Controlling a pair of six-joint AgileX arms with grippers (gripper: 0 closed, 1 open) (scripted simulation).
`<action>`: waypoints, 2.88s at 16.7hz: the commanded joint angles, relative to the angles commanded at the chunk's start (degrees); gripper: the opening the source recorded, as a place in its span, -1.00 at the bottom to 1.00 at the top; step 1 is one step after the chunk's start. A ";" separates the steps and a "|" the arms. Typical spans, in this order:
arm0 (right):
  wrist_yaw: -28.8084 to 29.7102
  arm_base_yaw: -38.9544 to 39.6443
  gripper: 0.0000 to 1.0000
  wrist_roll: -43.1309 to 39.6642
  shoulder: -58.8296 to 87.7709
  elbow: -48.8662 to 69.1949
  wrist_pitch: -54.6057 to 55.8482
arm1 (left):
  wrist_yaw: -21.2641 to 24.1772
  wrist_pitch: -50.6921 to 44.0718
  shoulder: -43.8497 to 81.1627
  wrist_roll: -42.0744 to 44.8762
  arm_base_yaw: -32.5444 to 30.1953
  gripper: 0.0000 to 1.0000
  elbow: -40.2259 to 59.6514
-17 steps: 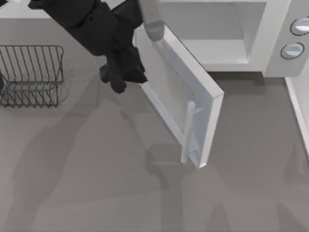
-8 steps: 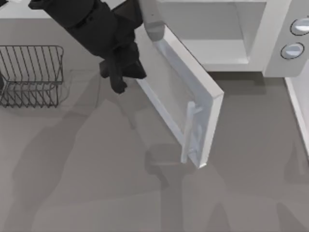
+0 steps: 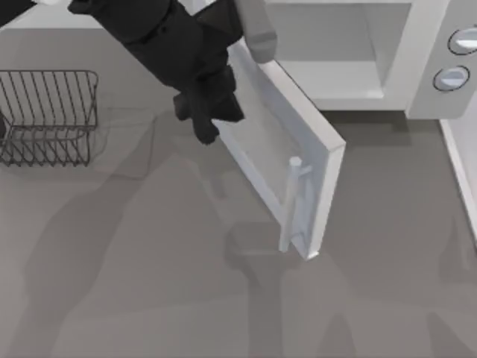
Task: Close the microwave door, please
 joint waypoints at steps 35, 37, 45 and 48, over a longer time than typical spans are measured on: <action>0.00 0.00 1.00 0.00 0.00 0.00 0.00 | -2.46 0.55 6.07 -7.38 -6.60 -1.00 8.03; 0.00 0.00 1.00 0.00 0.00 0.00 0.00 | -2.27 -0.21 6.57 -7.83 -6.95 -1.00 7.78; 0.00 0.00 1.00 0.00 0.00 0.00 0.00 | -2.79 -1.14 9.41 -9.84 -8.88 -1.00 10.27; 0.00 0.00 1.00 0.00 0.00 0.00 0.00 | -3.37 0.29 8.87 -9.56 -8.88 -1.00 11.99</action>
